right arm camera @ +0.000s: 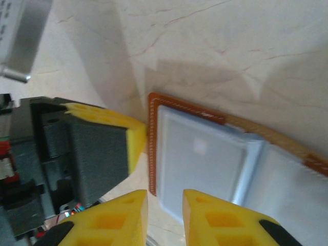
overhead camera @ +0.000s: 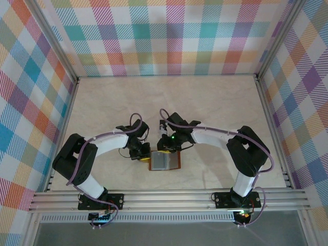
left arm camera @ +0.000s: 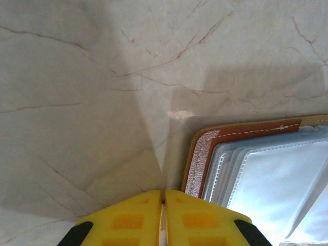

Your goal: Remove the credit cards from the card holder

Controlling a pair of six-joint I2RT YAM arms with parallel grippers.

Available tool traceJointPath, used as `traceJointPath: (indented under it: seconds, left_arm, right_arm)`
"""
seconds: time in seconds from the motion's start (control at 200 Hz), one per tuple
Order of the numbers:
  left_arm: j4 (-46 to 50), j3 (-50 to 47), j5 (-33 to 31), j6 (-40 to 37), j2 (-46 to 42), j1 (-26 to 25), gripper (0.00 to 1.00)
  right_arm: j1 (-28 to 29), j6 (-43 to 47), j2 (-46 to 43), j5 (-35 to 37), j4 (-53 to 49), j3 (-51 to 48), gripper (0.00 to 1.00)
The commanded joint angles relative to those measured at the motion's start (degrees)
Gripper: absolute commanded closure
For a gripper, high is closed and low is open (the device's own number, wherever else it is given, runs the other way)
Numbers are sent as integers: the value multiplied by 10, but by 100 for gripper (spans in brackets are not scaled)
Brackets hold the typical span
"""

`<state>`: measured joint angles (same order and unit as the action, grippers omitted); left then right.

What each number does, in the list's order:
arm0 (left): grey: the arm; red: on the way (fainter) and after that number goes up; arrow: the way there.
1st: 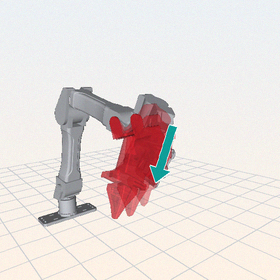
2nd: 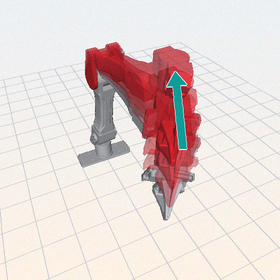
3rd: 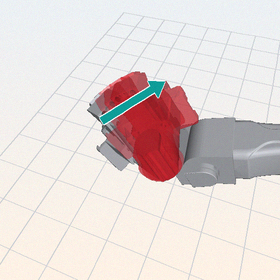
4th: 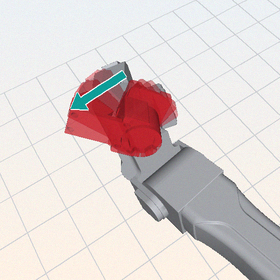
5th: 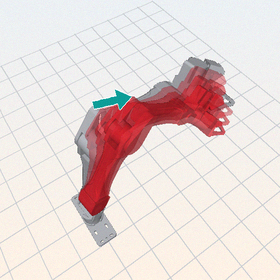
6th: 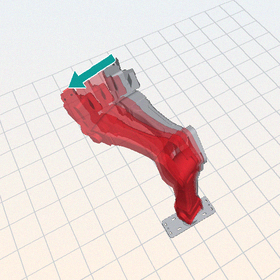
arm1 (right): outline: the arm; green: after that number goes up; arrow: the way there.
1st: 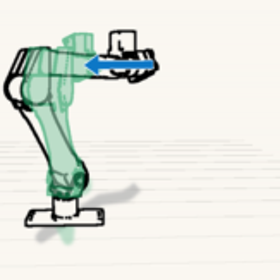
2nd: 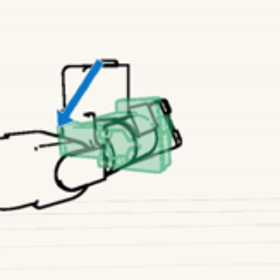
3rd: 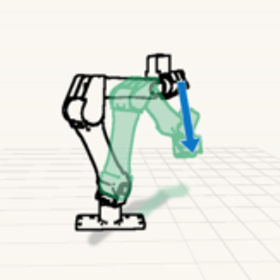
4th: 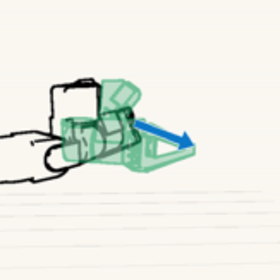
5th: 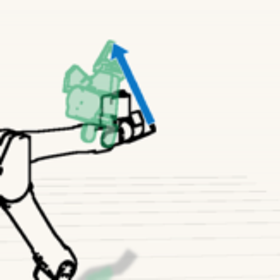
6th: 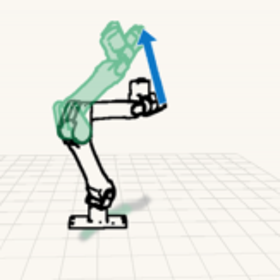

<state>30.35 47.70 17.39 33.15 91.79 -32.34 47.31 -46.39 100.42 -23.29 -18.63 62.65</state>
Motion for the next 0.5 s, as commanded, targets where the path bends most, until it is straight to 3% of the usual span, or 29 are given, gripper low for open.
traceJointPath:
  seconds: [0.0,0.32,0.495]
  left_arm:
    - [-6,-19,6,-10,5,0,89]
    - [-9,-37,7,-8,-9,-1,89]
    - [-8,-40,7,-6,-14,0,89]
  right_arm:
    - [15,-37,15,-22,30,6,75]
    - [41,-66,66,-20,42,28,85]
    - [48,-68,83,-16,36,31,86]
